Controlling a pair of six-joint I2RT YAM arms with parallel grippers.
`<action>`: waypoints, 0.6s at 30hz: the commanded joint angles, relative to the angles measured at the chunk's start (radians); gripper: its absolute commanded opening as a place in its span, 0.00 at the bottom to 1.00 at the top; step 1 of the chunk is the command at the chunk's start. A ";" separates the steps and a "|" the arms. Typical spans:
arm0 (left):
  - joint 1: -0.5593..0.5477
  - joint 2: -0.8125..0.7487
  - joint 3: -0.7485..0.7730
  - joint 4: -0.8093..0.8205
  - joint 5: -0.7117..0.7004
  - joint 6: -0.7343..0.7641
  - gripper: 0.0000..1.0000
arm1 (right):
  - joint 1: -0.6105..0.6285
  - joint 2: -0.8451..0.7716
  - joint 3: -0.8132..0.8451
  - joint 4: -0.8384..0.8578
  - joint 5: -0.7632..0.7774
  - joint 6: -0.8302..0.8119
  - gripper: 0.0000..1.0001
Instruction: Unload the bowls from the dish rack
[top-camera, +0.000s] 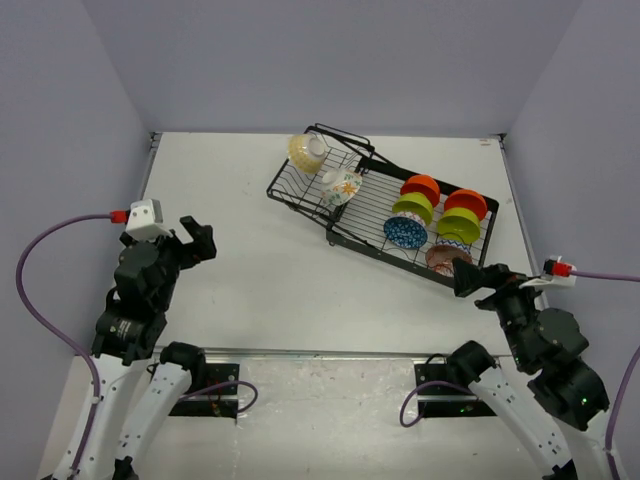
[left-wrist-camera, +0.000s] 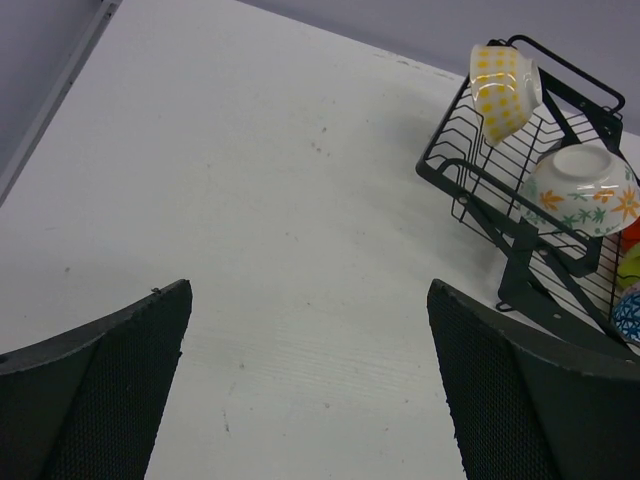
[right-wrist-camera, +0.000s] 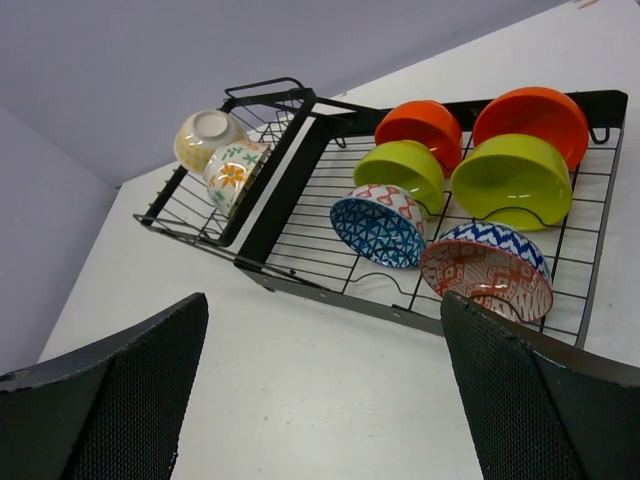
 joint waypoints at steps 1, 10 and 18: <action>0.006 0.027 -0.002 0.010 0.004 -0.003 1.00 | -0.003 0.020 -0.012 0.044 0.035 0.014 0.99; 0.006 0.049 -0.008 0.020 0.033 0.005 1.00 | -0.003 0.144 -0.181 0.448 -0.321 0.037 0.99; 0.003 0.058 -0.013 0.020 0.052 0.008 1.00 | -0.084 0.616 -0.292 1.079 -0.701 0.345 0.99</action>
